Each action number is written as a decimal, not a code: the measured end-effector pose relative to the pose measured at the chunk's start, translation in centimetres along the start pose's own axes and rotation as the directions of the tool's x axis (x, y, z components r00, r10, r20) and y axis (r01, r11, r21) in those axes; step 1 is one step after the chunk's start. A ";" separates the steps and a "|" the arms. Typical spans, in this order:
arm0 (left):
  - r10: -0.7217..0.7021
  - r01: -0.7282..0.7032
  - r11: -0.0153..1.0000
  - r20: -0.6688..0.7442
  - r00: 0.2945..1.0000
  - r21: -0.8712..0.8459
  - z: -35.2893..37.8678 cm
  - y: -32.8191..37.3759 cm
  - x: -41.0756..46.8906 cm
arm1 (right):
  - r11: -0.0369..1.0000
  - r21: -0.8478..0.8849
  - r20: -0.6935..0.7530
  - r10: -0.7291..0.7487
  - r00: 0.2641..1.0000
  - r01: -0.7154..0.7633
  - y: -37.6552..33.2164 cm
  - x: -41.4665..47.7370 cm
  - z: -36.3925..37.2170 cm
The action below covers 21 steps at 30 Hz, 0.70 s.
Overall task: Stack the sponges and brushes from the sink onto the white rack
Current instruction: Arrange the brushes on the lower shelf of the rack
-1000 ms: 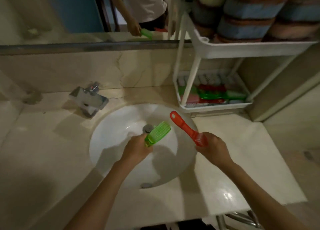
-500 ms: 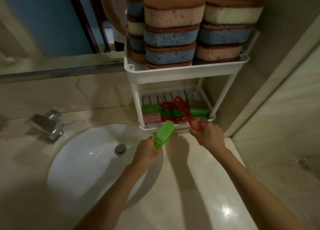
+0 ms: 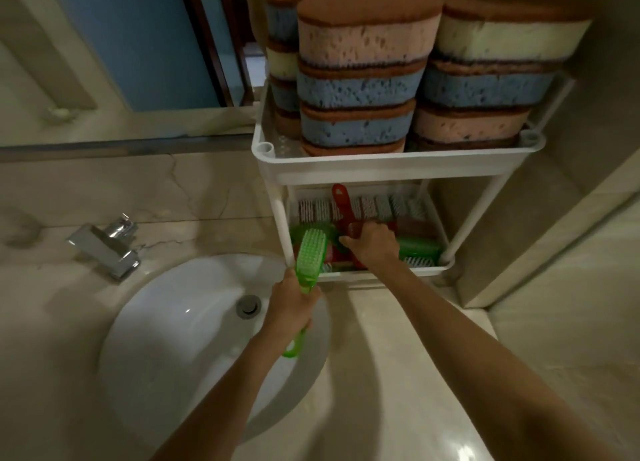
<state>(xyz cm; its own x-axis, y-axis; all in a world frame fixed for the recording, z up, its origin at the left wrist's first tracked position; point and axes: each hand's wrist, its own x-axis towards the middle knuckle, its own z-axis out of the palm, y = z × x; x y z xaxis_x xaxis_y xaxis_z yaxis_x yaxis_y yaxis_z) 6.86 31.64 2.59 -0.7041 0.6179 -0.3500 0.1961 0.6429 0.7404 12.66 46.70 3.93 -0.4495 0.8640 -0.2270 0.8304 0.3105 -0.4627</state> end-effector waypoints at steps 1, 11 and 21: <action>-0.005 0.005 1.000 0.000 1.000 -0.009 -0.1 0.0 0.0 | 1.000 0.002 0.006 0.001 1.000 -0.001 -0.1 0.2 0.2; 0.013 -0.013 1.000 0.029 0.999 -0.015 0.1 -0.3 0.9 | 0.998 0.059 0.013 -0.007 1.000 0.007 0.2 0.7 1.3; 0.090 -0.084 0.996 0.190 0.978 -0.040 0.1 0.6 2.2 | 0.986 0.126 -0.208 -0.080 0.975 0.108 1.9 -0.4 0.6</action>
<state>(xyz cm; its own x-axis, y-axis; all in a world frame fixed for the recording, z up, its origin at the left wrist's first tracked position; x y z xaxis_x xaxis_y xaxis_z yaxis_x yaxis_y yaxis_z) 5.47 33.42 2.24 -0.5407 0.7482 -0.3845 0.2273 0.5701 0.7895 14.25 46.75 2.64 -0.4362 0.8998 -0.0059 0.7287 0.3493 -0.5890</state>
